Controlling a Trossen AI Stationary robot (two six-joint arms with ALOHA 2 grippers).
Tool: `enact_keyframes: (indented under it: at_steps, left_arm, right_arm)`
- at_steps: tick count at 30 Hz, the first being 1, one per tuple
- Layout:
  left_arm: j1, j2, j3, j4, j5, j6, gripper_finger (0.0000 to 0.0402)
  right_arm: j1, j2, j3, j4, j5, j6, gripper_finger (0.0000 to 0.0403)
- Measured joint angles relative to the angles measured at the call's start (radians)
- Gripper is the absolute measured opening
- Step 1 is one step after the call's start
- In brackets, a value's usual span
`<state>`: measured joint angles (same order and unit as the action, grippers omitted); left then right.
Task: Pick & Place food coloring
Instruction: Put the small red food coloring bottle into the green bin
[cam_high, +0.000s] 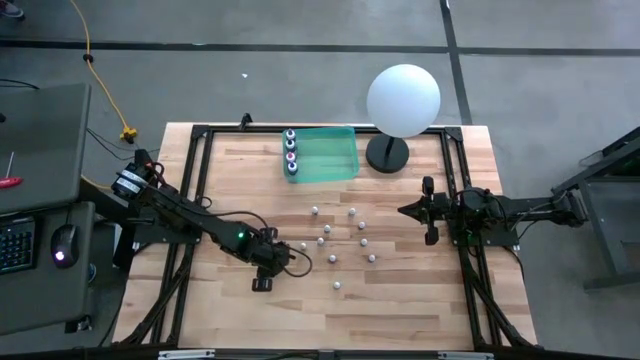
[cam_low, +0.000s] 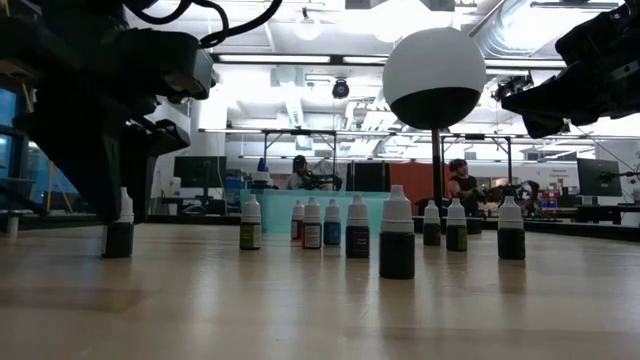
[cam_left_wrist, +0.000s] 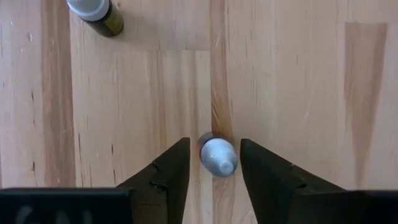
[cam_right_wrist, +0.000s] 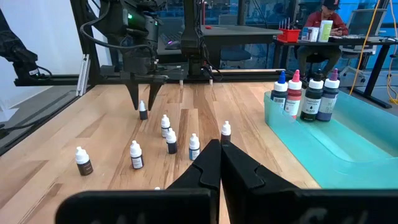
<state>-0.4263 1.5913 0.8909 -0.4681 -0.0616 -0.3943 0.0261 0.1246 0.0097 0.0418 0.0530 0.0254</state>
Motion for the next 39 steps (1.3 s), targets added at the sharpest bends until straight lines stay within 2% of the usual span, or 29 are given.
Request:
enact_keyframes:
  at_steps: [28, 32, 39]
  left_arm:
    - [0.0, 0.0, 0.0, -0.004, -0.001, -0.004, 0.0133]
    - [0.0, 0.0, 0.0, -0.004, 0.0, -0.004, 0.0113]
    - [0.001, -0.001, 0.0, 0.0, 0.023, -0.006, 0.0049]
  right_arm:
    - [0.0, 0.0, 0.0, 0.0, 0.0, -0.002, 0.0]
    - [0.0, 0.0, 0.0, 0.0, 0.0, -0.001, 0.0]
    - [0.0, 0.0, 0.0, 0.0, 0.0, -0.001, 0.0]
